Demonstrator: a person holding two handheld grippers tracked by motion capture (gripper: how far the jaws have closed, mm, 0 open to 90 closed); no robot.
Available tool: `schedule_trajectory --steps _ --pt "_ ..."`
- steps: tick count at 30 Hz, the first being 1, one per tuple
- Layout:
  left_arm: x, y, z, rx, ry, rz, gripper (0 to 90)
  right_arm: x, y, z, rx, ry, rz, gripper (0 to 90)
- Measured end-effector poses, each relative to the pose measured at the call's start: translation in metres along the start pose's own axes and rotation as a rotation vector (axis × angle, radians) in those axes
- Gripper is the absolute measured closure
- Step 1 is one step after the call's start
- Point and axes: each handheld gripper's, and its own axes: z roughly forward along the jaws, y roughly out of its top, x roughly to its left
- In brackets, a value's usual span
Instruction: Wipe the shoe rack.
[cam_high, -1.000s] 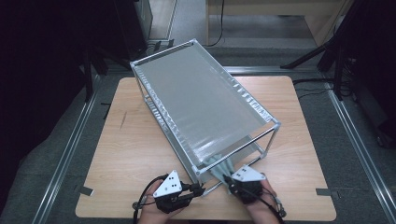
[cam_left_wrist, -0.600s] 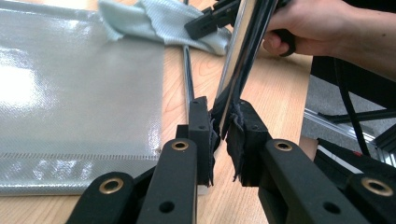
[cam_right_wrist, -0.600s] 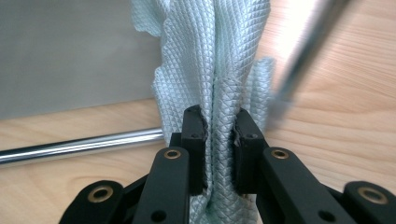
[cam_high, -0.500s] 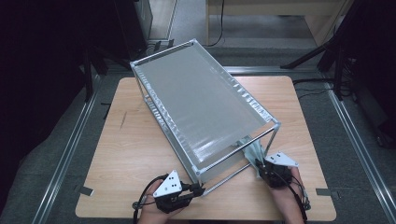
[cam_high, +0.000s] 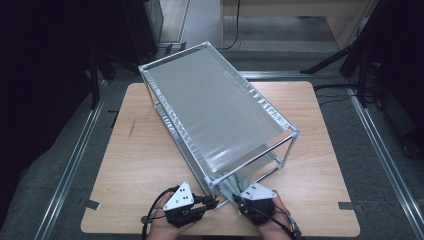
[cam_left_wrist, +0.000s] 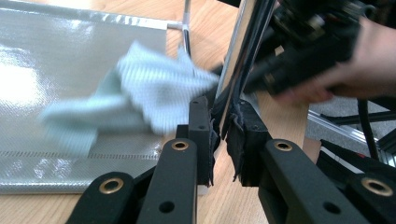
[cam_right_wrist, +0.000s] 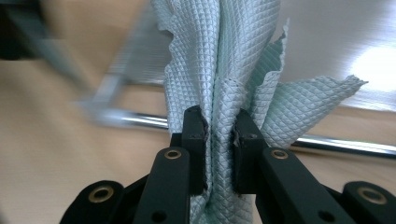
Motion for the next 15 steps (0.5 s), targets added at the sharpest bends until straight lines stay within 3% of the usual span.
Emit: schedule_trajectory --steps 3,7,15 --pt "0.0 0.0 0.0 0.0 0.001 0.0 80.2 0.016 0.001 0.003 0.007 0.044 -0.026 79.3" --pt "0.0 0.0 0.0 0.001 0.002 0.001 80.2 0.013 0.002 0.003 0.009 0.063 -0.028 79.6" --pt "0.0 0.0 0.0 -0.001 0.006 -0.002 80.2 -0.054 -0.001 -0.007 -0.017 -0.108 0.086 80.3"
